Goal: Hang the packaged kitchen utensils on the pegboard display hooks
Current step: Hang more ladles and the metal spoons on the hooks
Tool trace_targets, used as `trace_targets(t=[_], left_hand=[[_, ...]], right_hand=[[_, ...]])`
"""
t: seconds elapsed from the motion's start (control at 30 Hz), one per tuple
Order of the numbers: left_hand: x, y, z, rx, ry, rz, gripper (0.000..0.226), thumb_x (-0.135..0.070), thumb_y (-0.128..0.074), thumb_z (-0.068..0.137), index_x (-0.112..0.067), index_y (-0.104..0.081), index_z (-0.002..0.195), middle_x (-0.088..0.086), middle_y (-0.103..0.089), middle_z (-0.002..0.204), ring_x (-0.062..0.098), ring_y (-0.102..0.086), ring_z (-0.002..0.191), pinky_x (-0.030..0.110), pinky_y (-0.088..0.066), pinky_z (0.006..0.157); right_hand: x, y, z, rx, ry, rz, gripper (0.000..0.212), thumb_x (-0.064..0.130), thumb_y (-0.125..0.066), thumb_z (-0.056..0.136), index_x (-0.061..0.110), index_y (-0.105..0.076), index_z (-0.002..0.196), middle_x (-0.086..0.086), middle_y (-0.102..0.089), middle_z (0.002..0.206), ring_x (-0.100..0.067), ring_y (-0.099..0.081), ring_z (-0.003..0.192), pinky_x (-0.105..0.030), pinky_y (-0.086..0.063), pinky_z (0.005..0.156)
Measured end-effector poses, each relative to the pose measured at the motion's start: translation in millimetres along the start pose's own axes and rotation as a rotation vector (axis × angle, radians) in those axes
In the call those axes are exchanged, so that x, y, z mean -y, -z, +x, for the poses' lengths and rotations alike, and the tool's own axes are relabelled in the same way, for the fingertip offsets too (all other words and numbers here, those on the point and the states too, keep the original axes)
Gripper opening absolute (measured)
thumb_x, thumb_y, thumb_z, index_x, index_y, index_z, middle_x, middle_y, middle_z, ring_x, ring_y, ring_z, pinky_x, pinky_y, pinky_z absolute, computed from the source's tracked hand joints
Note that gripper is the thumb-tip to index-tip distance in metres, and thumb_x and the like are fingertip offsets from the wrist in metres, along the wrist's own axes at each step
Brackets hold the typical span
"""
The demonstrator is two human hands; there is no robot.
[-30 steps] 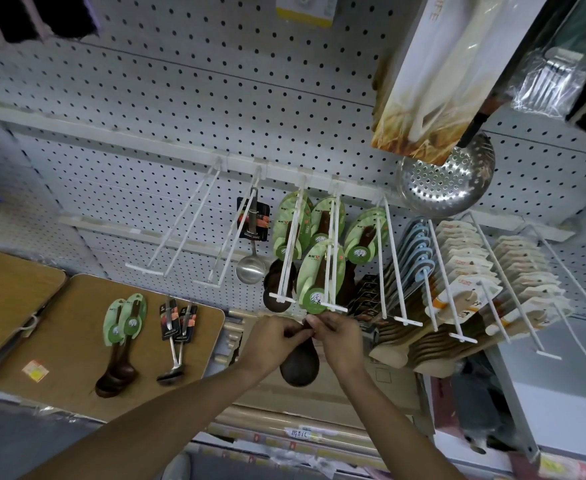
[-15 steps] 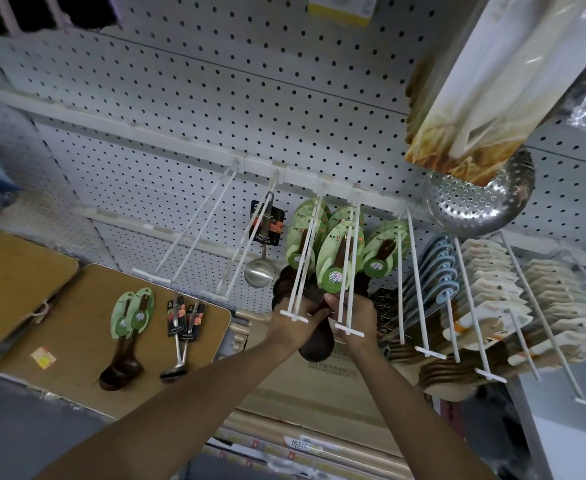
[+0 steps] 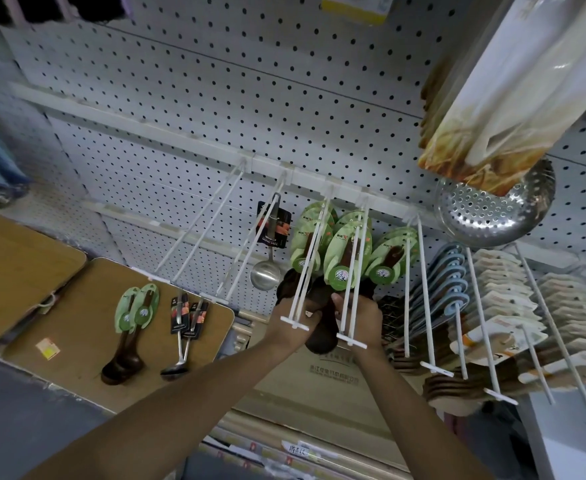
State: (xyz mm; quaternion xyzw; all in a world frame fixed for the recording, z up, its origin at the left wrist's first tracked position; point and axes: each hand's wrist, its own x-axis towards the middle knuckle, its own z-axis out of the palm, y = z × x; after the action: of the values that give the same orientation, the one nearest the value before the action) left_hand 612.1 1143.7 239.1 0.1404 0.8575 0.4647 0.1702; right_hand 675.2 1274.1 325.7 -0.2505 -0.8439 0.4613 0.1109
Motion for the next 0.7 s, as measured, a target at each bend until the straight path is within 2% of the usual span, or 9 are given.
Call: trace_targets(t=[0.1, 0.2, 0.23, 0.33, 0.37, 0.43, 0.5, 0.57, 0.7], left_hand=[[-14.3, 26.5, -33.6, -0.064, -0.028, 0.01, 0.019, -0.037, -0.063, 0.084, -0.029, -0.073, 0.097, -0.013, -0.072, 0.091, -0.01, -0.062, 0.082, 0.002, -0.043, 0.071], [-34.5, 55.3, -65.6, -0.141, -0.173, 0.044, 0.015, -0.024, -0.063, 0.085, -0.021, -0.071, 0.097, -0.002, -0.071, 0.091, 0.011, -0.066, 0.082, 0.029, -0.055, 0.074], [-40.9, 64.8, -74.6, -0.152, -0.209, 0.089, 0.016, -0.021, -0.063, 0.086, -0.019, -0.07, 0.101, -0.001, -0.071, 0.094, 0.012, -0.065, 0.079, 0.032, -0.054, 0.071], [-44.1, 85.1, -92.0, -0.157, -0.253, 0.36, 0.028, -0.022, -0.062, 0.092, -0.02, -0.065, 0.12, -0.004, -0.067, 0.11, 0.005, -0.056, 0.074, 0.012, -0.038, 0.054], [-39.2, 89.7, -95.4, -0.167, -0.28, 0.413, 0.031, -0.023, -0.062, 0.092, -0.022, -0.063, 0.123, -0.006, -0.064, 0.115, 0.009, -0.058, 0.082, 0.011, -0.04, 0.058], [-25.2, 96.5, -101.2, -0.157, -0.318, 0.431, 0.035, -0.027, -0.06, 0.092, -0.027, -0.058, 0.127, -0.008, -0.061, 0.121, 0.015, -0.06, 0.098, 0.026, -0.053, 0.073], [-10.4, 103.1, -107.8, -0.161, -0.307, 0.466, 0.039, -0.033, -0.056, 0.092, -0.032, -0.051, 0.131, -0.012, -0.057, 0.126, 0.014, -0.057, 0.107, 0.036, -0.055, 0.079], [-1.7, 111.6, -119.1, -0.184, -0.289, 0.463, 0.043, -0.031, -0.057, 0.091, -0.032, -0.051, 0.133, -0.013, -0.056, 0.129, 0.014, -0.056, 0.111, 0.036, -0.055, 0.082], [14.3, 133.5, -146.8, -0.238, -0.296, 0.488, 0.045, -0.028, -0.06, 0.089, -0.027, -0.053, 0.133, -0.009, -0.054, 0.133, 0.016, -0.056, 0.115, 0.038, -0.053, 0.09]], right_hand=[[-5.1, 3.0, -6.6, 0.025, -0.006, -0.134, 0.015, 0.02, -0.068, 0.091, 0.006, -0.071, 0.088, -0.002, -0.066, 0.072, -0.021, -0.064, 0.078, -0.032, -0.052, 0.076], [-5.4, 8.3, -19.9, 0.071, 0.045, -0.256, 0.019, 0.02, -0.067, 0.092, 0.006, -0.069, 0.105, -0.005, -0.07, 0.088, -0.014, -0.061, 0.08, -0.026, -0.045, 0.071], [-3.2, 10.6, -26.1, 0.082, 0.076, -0.279, 0.02, 0.018, -0.067, 0.092, 0.008, -0.068, 0.109, -0.006, -0.07, 0.093, -0.013, -0.06, 0.082, -0.024, -0.042, 0.071], [1.5, 14.1, -47.6, 0.085, 0.218, -0.236, 0.027, 0.007, -0.068, 0.088, 0.01, -0.066, 0.115, -0.008, -0.069, 0.104, -0.016, -0.063, 0.091, -0.027, -0.047, 0.077], [1.4, 13.3, -52.7, 0.085, 0.273, -0.256, 0.027, 0.008, -0.069, 0.088, 0.01, -0.066, 0.115, -0.008, -0.068, 0.106, -0.02, -0.064, 0.092, -0.03, -0.049, 0.077], [1.4, 9.3, -60.7, 0.124, 0.355, -0.388, 0.028, 0.019, -0.066, 0.092, 0.013, -0.064, 0.119, -0.007, -0.066, 0.11, -0.025, -0.064, 0.093, -0.03, -0.049, 0.074], [3.7, 4.2, -66.8, 0.173, 0.397, -0.485, 0.033, 0.028, -0.061, 0.094, 0.017, -0.059, 0.125, -0.005, -0.065, 0.117, -0.025, -0.063, 0.101, -0.034, -0.052, 0.078], [9.7, -0.8, -75.2, 0.197, 0.451, -0.526, 0.035, 0.028, -0.059, 0.095, 0.023, -0.054, 0.129, -0.003, -0.063, 0.121, -0.025, -0.061, 0.108, -0.04, -0.054, 0.083], [27.4, -13.9, -93.5, 0.191, 0.62, -0.571, 0.039, 0.017, -0.064, 0.09, 0.019, -0.056, 0.127, 0.0, -0.057, 0.128, -0.021, -0.057, 0.113, -0.037, -0.053, 0.082]])
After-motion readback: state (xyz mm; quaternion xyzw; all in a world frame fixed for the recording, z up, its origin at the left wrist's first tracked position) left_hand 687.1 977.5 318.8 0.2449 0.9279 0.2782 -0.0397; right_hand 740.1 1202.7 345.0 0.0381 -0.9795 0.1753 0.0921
